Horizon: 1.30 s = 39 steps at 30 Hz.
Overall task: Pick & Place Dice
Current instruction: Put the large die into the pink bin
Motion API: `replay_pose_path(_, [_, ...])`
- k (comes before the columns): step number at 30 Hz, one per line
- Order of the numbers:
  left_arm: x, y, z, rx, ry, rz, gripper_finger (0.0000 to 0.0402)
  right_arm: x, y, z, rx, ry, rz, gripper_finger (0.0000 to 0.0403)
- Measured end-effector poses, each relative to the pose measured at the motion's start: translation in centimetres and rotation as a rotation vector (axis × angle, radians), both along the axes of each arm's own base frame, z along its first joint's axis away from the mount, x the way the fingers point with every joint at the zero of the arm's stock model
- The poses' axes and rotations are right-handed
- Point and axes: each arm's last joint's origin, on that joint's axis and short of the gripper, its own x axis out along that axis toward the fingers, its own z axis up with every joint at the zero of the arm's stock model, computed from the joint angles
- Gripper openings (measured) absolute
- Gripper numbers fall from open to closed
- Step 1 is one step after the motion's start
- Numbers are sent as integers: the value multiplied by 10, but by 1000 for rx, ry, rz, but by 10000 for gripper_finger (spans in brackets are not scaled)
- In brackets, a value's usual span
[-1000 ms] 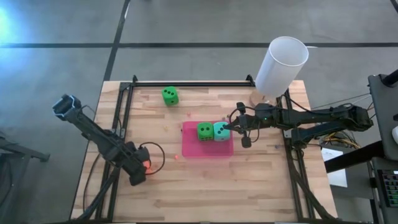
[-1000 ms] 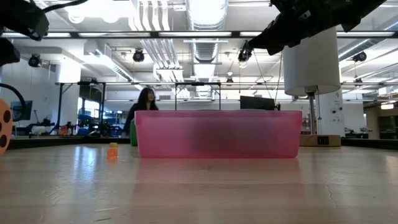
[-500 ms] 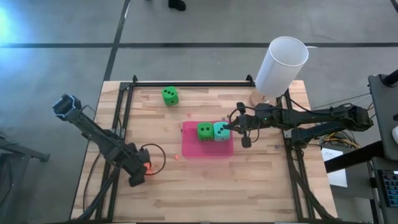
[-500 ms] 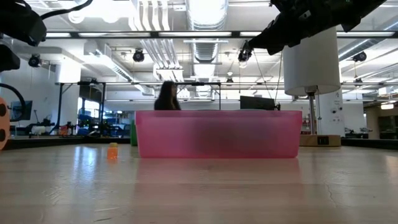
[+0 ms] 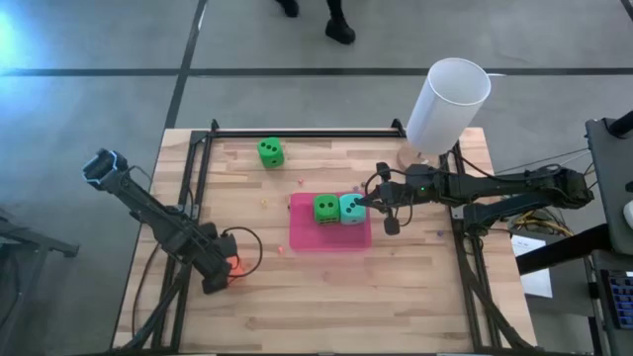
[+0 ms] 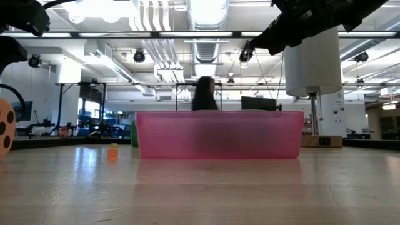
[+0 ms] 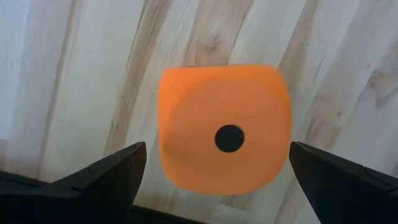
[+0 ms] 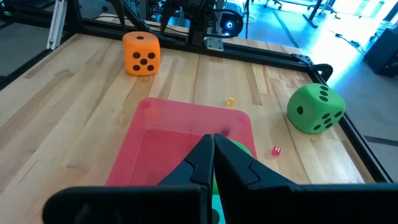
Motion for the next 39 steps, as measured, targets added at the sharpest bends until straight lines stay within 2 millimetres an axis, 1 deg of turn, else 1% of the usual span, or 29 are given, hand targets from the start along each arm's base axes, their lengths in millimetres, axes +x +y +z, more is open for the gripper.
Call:
replay_pose_path(8, [4, -2, 0, -23, -30, 75, 400, 0, 0, 0, -2, 0, 1, 8])
replay_pose_path(17, [9, -6, -10, 25, 2, 71, 400, 0, 0, 0, -2, 0, 1, 8])
replay_pose_path(39, [9, -6, -11, 24, 5, 72, 400, 0, 0, 0, 0, 0, 0, 8])
